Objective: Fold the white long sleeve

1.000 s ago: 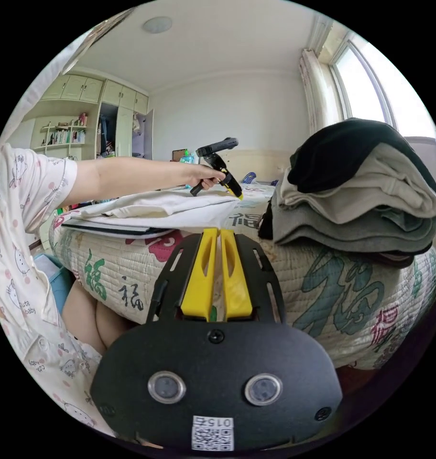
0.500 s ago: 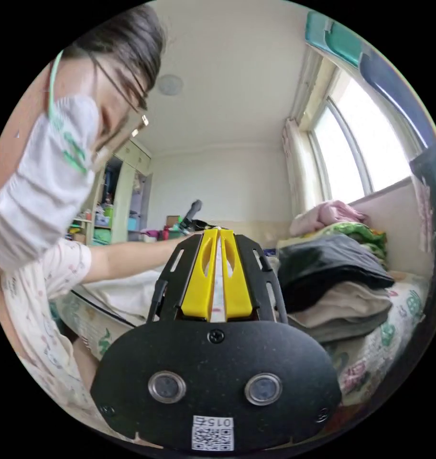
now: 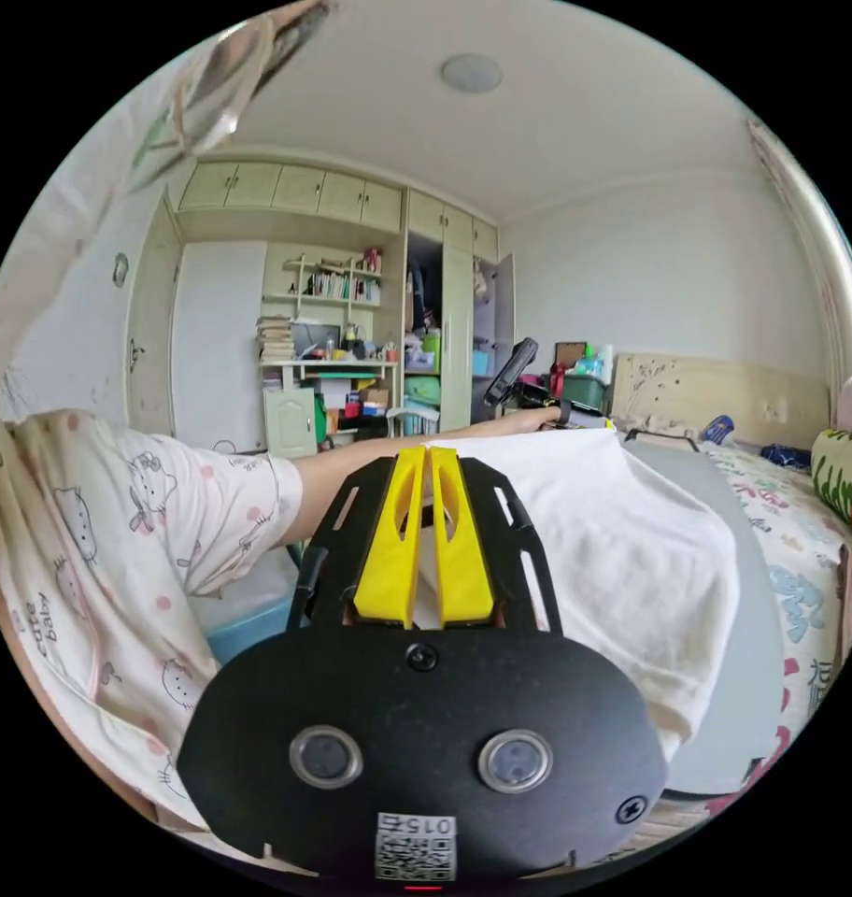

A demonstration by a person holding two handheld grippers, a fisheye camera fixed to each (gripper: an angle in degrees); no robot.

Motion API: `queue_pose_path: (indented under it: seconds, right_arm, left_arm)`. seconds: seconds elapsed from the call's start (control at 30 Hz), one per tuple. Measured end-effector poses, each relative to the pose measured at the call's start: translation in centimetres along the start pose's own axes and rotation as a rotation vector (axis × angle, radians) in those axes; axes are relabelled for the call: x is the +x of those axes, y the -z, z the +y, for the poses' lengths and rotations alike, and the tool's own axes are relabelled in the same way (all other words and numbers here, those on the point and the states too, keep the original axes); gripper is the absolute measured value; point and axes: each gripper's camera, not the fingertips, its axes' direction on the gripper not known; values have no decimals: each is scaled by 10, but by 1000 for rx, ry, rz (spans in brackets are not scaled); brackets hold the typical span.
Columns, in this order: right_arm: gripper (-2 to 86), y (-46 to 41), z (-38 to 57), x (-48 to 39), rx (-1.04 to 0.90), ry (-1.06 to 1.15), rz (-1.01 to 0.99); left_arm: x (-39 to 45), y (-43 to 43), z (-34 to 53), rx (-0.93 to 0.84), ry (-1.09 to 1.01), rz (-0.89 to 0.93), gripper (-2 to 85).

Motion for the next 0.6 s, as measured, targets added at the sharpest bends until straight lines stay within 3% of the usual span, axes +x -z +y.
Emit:
queue_pose_path:
  seconds: [0.13, 0.37, 0.6]
  right_arm:
    - [2, -46, 10, -14, -129, -9, -44]
    - [2, -68, 17, -29, -181, -6, -71]
    - [2, -86, 22, -52, -227, 69, -24]
  left_arm:
    - [-43, -41, 57, -65, 44, 62, 22]
    - [-85, -70, 120, -54, 186, 285, 76]
    - [-42, -76, 145, -79, 135, 122, 120]
